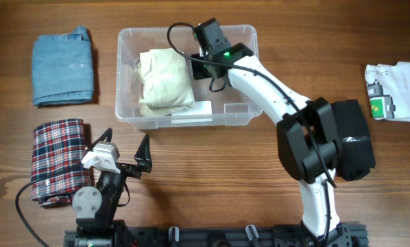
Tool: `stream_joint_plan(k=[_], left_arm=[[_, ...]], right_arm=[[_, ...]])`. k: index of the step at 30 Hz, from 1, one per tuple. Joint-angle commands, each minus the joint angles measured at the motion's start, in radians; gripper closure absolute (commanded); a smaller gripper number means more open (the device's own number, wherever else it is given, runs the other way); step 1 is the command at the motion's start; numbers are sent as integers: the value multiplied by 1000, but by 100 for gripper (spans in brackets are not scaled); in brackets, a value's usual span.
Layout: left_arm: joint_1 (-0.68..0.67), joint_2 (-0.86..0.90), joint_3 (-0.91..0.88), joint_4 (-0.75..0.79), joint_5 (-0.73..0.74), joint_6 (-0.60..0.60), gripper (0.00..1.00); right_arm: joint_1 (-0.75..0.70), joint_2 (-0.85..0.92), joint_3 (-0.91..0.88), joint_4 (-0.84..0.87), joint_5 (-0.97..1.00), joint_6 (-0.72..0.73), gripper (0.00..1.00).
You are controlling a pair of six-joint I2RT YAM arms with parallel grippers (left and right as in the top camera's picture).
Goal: Pack container
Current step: 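Lower the cream cloth into the box's left side and release it, then move the right gripper back right and grasp the black folded garment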
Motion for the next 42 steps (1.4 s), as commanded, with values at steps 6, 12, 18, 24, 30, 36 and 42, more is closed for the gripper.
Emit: stream_joint_plan(k=[6,12,18,24,30,36,42], left_arm=[[7,-7,-6,-1,16,20,0],[7,-7,-6,0,16,20,0],[8,-7,-6,0,16,20,0],[7,-7,-6,0,16,20,0],[7,-7,-6,0,16,20,0],[7,-7,-6,-1,16,20,0],[7,-7,-6,0,16,20,0]], right_arm=[[71,42,-10,-8,38,34,96],[97,44,-10,-2,0,32,96],[97,44,-10,1,-67,38,95],[96,38,1,-14,-68,37,96],[77,-45,22,-50,-61,30,96],[-7,-277,22,-151,85,4,79],[-182,-537,22,-278,198,-115,46]])
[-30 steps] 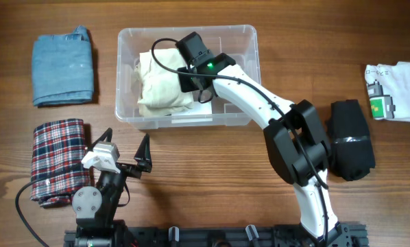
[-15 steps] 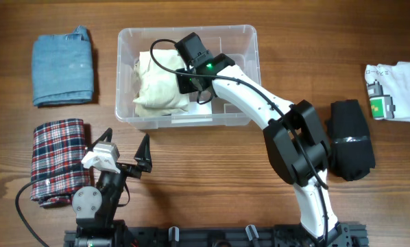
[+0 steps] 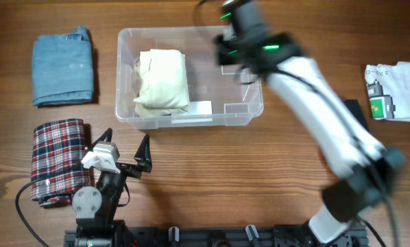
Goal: Pack container
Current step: 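Move the right gripper back right and grasp the black folded garment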
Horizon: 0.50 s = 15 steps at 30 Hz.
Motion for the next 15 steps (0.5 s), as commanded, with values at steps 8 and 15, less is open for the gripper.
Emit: stream_joint_plan(k=[8,15], left_arm=[[7,-7,-6,-1,16,20,0],[7,-7,-6,-1,16,20,0]], right_arm=[[-338,-203,7,-367,364,-109,42],[-430,-128,-78,-407,375,-153,42]])
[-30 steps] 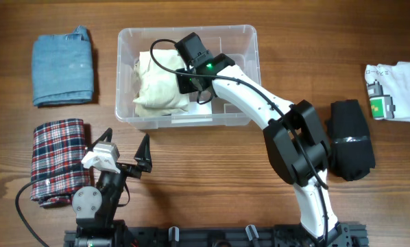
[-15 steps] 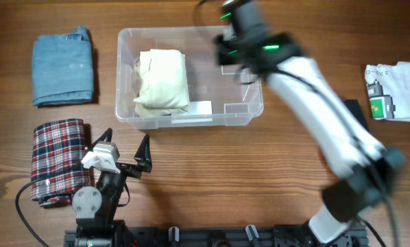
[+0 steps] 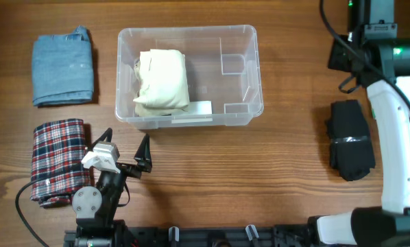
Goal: Pack container
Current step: 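Move the right gripper back right and grasp the black folded garment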
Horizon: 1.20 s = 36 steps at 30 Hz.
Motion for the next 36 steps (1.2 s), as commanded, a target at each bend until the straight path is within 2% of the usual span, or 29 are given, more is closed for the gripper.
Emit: stream_joint_plan(k=[1,5,9,12,20,23,28,36], left_arm=[[8,-7,-6,0,16,20,0],[7,-7,-6,0,16,20,0],[7,-7,-6,0,16,20,0],[8,-7,-6,0,16,20,0],[7,-7,-6,-1,16,20,0],[7,-7,-6,-1,16,20,0],[7,-7,-6,0,16,20,0],[7,-7,-6,0,16,20,0]], right_arm=[[-19,69,-60,-40,50,-25,42],[-9,129,-116,-111,45,-14,38],[-9,152,-197,-110,68,-11,36],[-9,153,-279,-87,112,47,36],[-11,154,-517,134,98,-24,35],[-11,154,-573,211,98,-47,25],[-16,166,-655,327,102,-71,23],[-16,198,-687,354,147,-60,22]])
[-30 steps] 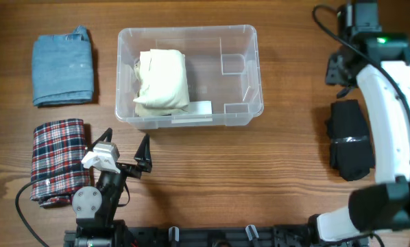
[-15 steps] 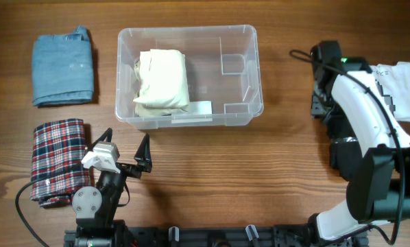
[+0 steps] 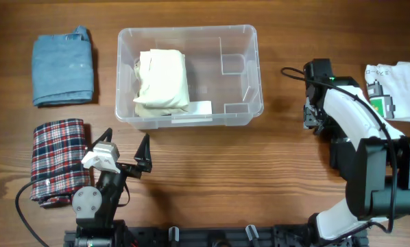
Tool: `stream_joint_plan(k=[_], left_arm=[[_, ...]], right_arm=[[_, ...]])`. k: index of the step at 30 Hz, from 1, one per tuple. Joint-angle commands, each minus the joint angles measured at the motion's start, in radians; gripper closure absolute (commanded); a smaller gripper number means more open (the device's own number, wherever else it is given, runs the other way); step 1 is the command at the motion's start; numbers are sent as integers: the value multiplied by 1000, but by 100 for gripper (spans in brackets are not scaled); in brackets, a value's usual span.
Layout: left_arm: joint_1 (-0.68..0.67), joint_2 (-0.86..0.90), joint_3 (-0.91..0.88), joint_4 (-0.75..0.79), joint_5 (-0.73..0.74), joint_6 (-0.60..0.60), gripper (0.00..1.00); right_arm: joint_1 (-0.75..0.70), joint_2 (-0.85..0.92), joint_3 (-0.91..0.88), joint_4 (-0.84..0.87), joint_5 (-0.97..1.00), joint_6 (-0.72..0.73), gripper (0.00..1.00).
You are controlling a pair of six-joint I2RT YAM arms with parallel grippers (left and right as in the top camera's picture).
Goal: Pack container
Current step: 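Move the right gripper back right and grasp the black folded garment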
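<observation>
A clear plastic container [image 3: 249, 72] stands at the top centre, with a folded cream cloth [image 3: 162, 82] in its left half. My right gripper [image 3: 313, 116] points down at the table to the right of the container, and its jaws are too dark to read. A black cloth [image 3: 341, 149] lies mostly hidden under the right arm. My left gripper [image 3: 126, 143] rests open and empty at the front left, beside a folded plaid cloth [image 3: 57, 158]. A folded blue cloth [image 3: 63, 65] lies at the back left. A white printed shirt [image 3: 397, 89] lies at the far right.
The container has small divider walls [image 3: 232, 65] in its right half and a white label [image 3: 199, 108] on its front wall. The right arm's cable [image 3: 294, 72] loops between the container and the arm. Both arm bases stand along the front edge.
The right arm has come back from the far right top edge. Its gripper is now low, between the container and the white shirt, and the arm covers most of the black cloth.
My right gripper was inside the container beside the cream cloth. It was then over the container's back right rim, then at the far right, with the black cloth uncovered. Now it is low by that cloth. The cream cloth stayed in the container; the left arm never moved.
</observation>
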Motion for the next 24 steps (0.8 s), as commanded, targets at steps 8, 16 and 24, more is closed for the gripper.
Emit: stream_joint_plan(k=[8,16,24], left_arm=[[7,-7,-6,0,16,20,0],[8,-7,-6,0,16,20,0],[7,-7,-6,0,16,20,0]], right_arm=[[-45,31,-162,152,72,10,9],[-58,31,-177,305,-15,-43,26],[-58,32,-177,518,-221,-93,59]])
